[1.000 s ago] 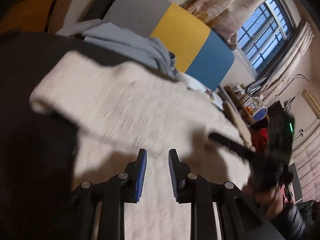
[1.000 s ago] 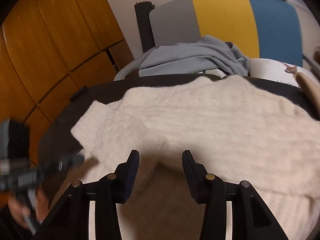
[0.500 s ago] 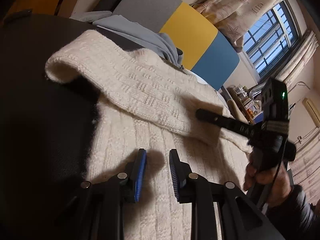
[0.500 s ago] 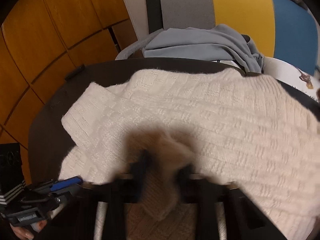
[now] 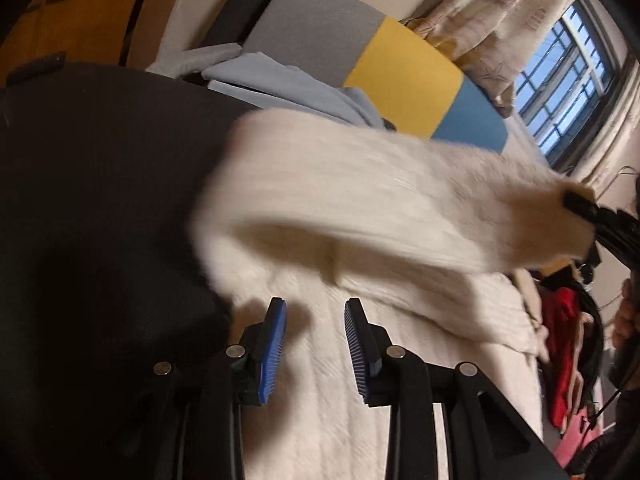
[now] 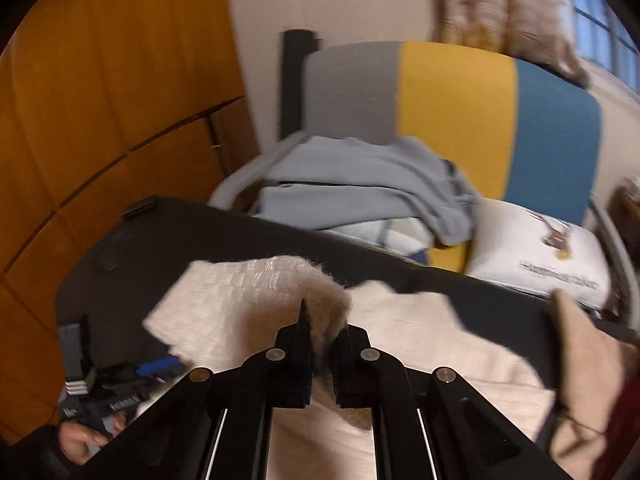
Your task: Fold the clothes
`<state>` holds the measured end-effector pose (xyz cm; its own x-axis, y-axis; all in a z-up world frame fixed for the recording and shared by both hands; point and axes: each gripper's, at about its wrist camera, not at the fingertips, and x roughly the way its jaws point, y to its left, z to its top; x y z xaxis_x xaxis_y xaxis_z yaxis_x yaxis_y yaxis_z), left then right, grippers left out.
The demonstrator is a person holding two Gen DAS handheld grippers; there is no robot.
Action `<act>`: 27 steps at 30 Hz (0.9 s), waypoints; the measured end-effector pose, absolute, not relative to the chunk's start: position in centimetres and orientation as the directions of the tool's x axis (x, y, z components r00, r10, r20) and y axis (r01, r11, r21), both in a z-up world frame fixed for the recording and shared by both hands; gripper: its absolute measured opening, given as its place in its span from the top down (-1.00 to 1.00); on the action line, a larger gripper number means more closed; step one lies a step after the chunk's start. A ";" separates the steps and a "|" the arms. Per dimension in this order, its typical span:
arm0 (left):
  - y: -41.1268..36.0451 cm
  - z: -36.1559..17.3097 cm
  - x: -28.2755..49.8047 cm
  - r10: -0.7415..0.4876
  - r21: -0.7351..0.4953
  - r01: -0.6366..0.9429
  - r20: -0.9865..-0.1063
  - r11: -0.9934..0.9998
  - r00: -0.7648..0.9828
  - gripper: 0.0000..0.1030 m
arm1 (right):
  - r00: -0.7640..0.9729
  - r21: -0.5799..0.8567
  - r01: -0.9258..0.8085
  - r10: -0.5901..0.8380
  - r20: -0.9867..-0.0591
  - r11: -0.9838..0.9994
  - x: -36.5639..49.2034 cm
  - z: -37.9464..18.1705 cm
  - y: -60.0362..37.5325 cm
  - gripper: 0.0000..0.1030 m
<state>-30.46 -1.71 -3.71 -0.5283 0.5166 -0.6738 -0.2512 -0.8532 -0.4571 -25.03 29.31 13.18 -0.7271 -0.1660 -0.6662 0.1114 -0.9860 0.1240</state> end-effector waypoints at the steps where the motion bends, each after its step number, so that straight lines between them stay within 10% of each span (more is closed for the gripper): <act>1: -1.8 -3.7 -30.7 0.509 -0.450 -0.248 -0.677 -0.858 -0.532 0.41 | -0.726 0.129 0.085 -0.150 -0.672 -0.988 -25.0 13.2 30.5 0.86; 13: -0.6 -3.9 -29.7 0.469 -0.394 -0.255 -0.710 -0.883 -0.525 0.41 | -0.608 0.243 -0.169 -0.093 -0.788 -0.955 -23.3 4.2 41.6 0.86; 27: 0.8 -0.2 -30.6 0.467 -0.352 -0.307 -0.671 -0.884 -0.576 0.39 | -0.677 0.567 -0.056 -0.386 -0.627 -0.822 -21.1 8.2 42.6 0.86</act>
